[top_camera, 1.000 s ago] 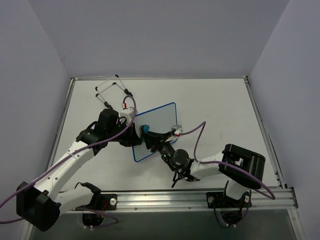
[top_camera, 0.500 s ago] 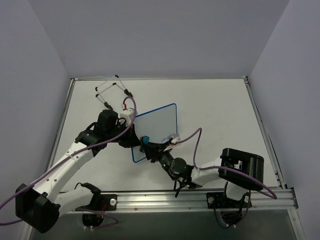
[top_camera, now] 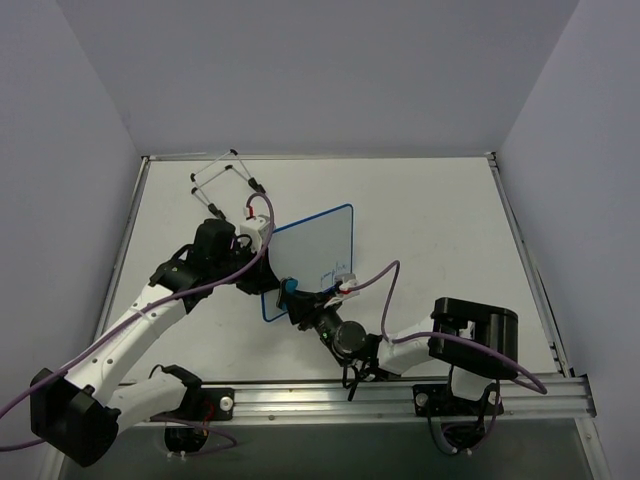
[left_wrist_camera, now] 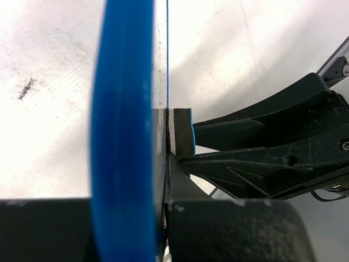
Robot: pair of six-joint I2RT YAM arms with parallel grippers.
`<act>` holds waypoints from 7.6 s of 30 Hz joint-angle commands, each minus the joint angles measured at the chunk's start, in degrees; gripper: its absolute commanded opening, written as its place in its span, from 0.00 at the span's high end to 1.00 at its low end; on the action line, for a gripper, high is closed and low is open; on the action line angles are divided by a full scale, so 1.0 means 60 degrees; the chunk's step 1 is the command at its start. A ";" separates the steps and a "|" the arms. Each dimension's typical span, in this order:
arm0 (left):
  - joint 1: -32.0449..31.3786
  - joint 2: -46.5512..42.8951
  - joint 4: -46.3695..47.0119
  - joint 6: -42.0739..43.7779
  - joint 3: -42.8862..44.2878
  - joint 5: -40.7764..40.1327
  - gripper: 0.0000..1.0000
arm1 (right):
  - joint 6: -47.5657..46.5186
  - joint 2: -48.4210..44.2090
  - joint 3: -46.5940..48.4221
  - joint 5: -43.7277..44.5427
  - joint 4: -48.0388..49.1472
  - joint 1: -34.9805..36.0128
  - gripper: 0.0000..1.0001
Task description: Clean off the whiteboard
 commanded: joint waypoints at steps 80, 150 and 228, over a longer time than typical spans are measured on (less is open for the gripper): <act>-0.0054 0.0397 0.0348 -0.0687 0.0164 0.2543 0.98 | -0.0539 0.0365 0.0906 -0.6632 0.0030 -0.4591 1.00; -0.0054 0.0177 0.0275 -0.0731 0.0135 0.2148 0.98 | 0.0163 -0.2183 0.1332 -0.4786 -0.5271 -0.5235 1.00; -0.0039 -0.0262 0.0231 -0.0804 0.0106 0.1578 0.98 | 0.0443 -0.1889 0.1843 -0.4758 -0.3368 -0.3023 1.00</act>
